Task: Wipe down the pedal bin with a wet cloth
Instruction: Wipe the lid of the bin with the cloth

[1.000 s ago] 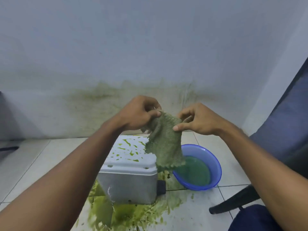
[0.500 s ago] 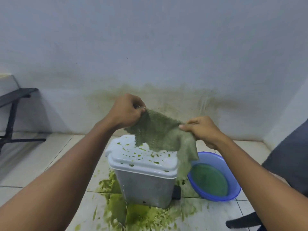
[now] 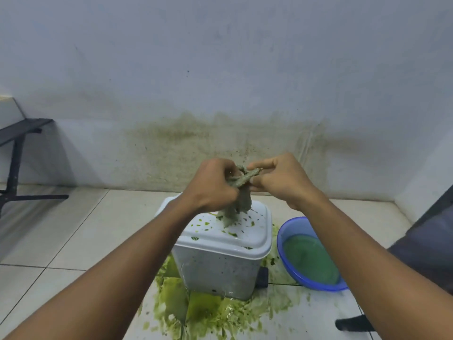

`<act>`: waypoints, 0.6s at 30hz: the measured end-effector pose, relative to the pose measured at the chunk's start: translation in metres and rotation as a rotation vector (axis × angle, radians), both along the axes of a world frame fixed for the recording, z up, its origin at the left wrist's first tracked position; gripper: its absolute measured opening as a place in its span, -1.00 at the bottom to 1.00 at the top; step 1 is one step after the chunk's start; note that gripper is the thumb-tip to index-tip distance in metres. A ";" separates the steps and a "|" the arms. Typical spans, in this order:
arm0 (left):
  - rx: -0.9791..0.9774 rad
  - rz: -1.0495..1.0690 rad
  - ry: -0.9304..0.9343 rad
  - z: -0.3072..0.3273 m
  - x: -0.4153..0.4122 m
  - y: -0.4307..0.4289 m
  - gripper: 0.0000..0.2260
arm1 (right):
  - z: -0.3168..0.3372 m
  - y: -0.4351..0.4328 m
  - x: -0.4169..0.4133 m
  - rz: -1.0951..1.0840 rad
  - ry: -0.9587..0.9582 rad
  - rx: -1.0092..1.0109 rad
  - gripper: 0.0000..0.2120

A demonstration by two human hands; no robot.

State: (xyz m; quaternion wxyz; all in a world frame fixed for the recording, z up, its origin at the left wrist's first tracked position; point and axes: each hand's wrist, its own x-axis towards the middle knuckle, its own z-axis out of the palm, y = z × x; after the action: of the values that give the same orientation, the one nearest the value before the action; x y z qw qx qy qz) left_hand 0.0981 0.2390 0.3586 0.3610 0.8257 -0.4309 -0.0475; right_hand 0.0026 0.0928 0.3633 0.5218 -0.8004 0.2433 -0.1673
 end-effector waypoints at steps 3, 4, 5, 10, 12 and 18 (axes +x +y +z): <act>0.089 -0.086 0.087 0.018 0.013 0.010 -0.80 | -0.003 -0.007 0.000 0.069 0.050 -0.479 -0.86; 0.123 -0.115 0.106 0.025 0.017 0.014 -0.77 | -0.001 -0.007 0.000 0.117 0.047 -0.518 -0.87; 0.154 -0.148 0.134 0.030 0.021 0.018 -0.74 | 0.000 -0.006 -0.001 0.159 0.030 -0.517 -0.86; 0.200 -0.241 0.306 0.051 0.046 0.035 -0.69 | 0.020 -0.006 0.000 0.285 -0.040 -0.325 -0.84; 0.214 -0.207 0.268 0.050 0.057 0.032 -0.70 | 0.019 -0.007 0.008 0.325 -0.018 -0.249 -0.85; 0.312 0.122 -0.064 -0.031 0.083 -0.002 -0.57 | -0.050 -0.026 0.042 0.107 0.238 -0.384 -0.52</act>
State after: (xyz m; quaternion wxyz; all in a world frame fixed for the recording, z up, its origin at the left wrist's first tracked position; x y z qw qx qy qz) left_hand 0.1808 0.2366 0.3276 0.2165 0.8974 -0.3789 -0.0655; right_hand 0.0444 0.0668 0.3135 0.3356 -0.9108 0.2241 -0.0871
